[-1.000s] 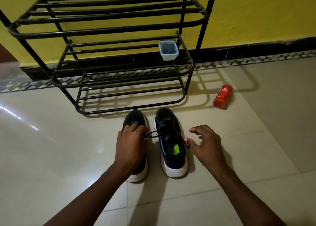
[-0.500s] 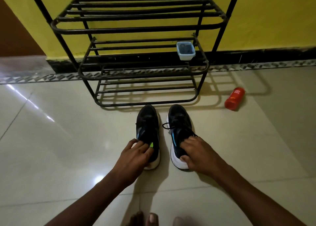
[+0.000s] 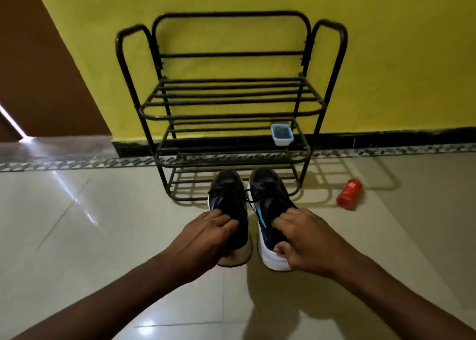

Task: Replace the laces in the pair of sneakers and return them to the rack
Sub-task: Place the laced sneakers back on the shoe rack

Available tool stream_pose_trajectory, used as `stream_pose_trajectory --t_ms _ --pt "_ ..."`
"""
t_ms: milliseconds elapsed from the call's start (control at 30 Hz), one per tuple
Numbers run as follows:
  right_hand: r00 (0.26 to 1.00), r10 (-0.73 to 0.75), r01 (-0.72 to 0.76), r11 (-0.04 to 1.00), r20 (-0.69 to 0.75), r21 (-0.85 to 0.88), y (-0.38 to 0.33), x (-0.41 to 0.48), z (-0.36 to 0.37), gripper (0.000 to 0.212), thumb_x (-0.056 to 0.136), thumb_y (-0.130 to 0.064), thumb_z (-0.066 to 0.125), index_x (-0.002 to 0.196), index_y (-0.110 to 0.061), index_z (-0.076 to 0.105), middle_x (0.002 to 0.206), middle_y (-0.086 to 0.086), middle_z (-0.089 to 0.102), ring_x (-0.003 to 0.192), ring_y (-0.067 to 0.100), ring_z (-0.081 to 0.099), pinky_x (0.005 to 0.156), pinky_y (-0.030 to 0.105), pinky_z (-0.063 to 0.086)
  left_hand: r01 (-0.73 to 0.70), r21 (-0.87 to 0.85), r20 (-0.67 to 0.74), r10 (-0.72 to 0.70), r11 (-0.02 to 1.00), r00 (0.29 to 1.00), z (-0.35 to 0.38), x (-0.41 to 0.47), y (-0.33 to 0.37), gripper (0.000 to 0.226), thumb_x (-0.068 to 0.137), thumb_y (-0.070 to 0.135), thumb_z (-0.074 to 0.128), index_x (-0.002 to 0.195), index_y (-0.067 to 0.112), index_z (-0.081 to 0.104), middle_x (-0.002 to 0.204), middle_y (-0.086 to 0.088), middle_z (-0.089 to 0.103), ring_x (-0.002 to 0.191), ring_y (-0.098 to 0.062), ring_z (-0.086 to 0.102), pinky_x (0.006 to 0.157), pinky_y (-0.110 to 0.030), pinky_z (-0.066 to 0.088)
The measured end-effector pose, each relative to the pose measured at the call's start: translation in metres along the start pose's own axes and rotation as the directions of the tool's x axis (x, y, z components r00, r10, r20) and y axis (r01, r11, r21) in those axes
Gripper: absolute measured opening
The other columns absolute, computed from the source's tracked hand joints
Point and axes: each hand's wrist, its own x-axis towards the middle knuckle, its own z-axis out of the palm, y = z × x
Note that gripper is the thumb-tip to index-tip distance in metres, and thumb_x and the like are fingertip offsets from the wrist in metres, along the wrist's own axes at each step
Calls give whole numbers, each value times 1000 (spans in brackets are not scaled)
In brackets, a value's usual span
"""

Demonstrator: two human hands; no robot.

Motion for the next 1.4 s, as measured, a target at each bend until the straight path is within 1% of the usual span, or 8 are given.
stream_pose_trajectory --t_ms 300,567,867,1033,1167,1267,1333,1400 --pt "993 44 -41 999 -107 29 -14 25 -101 23 83 -38 68 90 -19 58 89 -2 62 85 18 55 70 28 36 -24 108 -100 35 994 994 -102 12 -5 40 78 27 81 111 23 58 100 5 65 87 -17 55 66 -27 46" --pt "981 103 -97 994 -163 42 -9 69 -167 25 80 -38 75 88 -20 59 83 -5 62 76 15 54 65 34 48 -2 125 -174 24 992 984 -164 55 -28 43 83 28 79 121 18 60 114 1 67 103 -16 57 77 -21 41" --pt "982 169 -164 984 -84 68 61 175 -170 25 80 -34 76 93 -19 60 86 1 64 76 20 62 65 44 57 64 136 -28 -61 989 998 -168 150 -103 40 91 24 71 127 14 55 121 -4 60 109 -17 53 86 -33 52" --pt "981 186 -182 979 -46 94 103 239 -158 29 82 -32 77 100 -16 60 87 4 64 76 22 62 69 49 57 137 93 51 -142 986 988 -163 206 -149 49 90 22 73 133 11 52 129 -7 58 118 -19 51 90 -28 48" --pt "980 193 -186 975 -47 125 124 270 -156 40 82 -28 81 114 -14 63 103 5 65 91 23 63 76 43 57 173 -19 88 -171 985 981 -159 231 -178 51 87 12 75 133 10 53 130 -7 57 116 -13 53 81 -7 37" --pt "982 181 -176 981 -59 81 134 277 -155 45 81 -29 82 118 -12 64 111 5 65 102 24 61 81 40 55 210 -45 74 -206 977 976 -157 237 -187 55 86 8 75 136 8 52 134 -8 55 124 -19 53 92 -14 43" --pt "982 173 -169 984 -78 53 137 275 -154 53 83 -36 80 126 -14 60 122 5 61 113 23 56 90 38 51 233 -54 58 -230 971 971 -159 235 -187 61 84 12 78 138 10 50 136 -9 54 126 -23 53 102 -29 49" --pt "975 174 -172 985 -141 30 137 267 -152 66 84 -42 77 139 -16 52 135 3 54 126 23 47 101 36 43 239 -23 -2 -239 971 971 -161 228 -181 67 84 18 78 143 13 46 139 -6 50 128 -23 49 104 -35 48"
